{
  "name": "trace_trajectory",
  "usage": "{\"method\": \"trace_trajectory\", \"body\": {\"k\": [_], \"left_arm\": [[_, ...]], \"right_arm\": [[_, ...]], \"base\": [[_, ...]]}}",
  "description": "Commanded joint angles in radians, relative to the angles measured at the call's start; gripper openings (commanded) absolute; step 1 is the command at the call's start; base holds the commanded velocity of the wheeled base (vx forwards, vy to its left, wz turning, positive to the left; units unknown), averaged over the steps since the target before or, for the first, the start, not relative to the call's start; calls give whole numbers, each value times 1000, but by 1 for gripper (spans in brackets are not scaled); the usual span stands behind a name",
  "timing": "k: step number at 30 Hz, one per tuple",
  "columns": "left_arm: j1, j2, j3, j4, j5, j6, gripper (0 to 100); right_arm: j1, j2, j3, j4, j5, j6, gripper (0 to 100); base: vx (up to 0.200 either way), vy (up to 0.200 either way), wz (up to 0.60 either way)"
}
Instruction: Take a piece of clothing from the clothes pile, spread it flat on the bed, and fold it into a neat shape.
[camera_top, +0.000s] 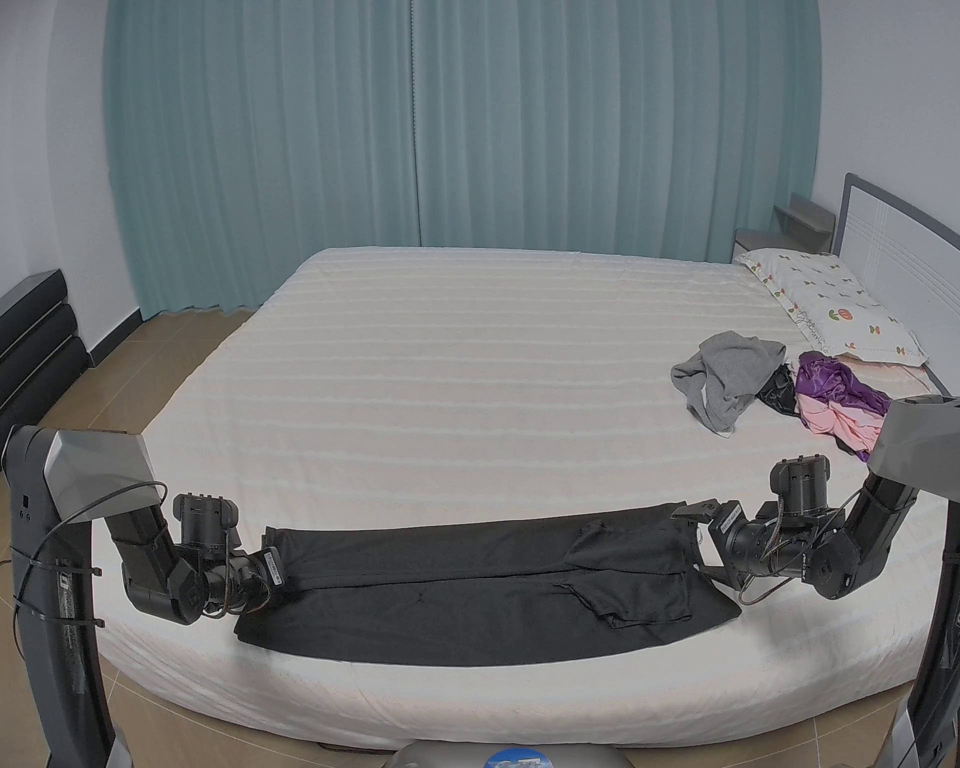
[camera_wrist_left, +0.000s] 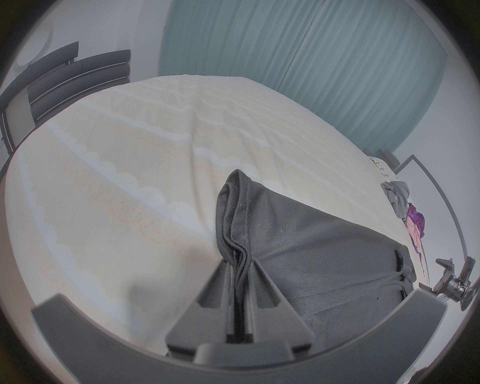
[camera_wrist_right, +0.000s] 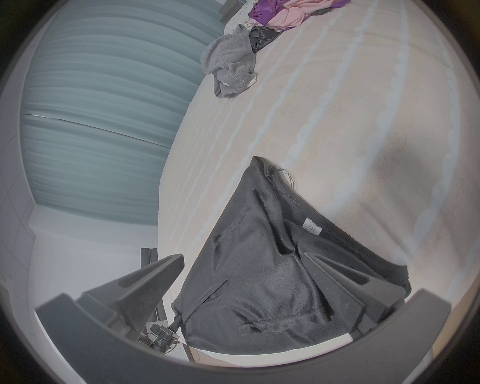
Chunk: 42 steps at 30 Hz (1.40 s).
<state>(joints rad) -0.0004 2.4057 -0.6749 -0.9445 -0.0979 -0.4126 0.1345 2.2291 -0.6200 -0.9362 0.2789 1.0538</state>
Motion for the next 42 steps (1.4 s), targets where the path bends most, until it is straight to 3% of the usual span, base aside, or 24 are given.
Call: {"method": "trace_trajectory", "body": {"k": [1,6,42], "left_arm": [[5,-11,1,-7,1,-8,0],[5,-25,-5,-14,1,-51,0],[3,-23,-15,-51,3,-118,0]], "right_arm": [[1,1,0,-1,0,-3,100],[1,3,0,0,0,-5,100],[2,6,5,-1,0,-20,100]], "base": [[0,0,0],[0,0,0],[0,0,0]]}}
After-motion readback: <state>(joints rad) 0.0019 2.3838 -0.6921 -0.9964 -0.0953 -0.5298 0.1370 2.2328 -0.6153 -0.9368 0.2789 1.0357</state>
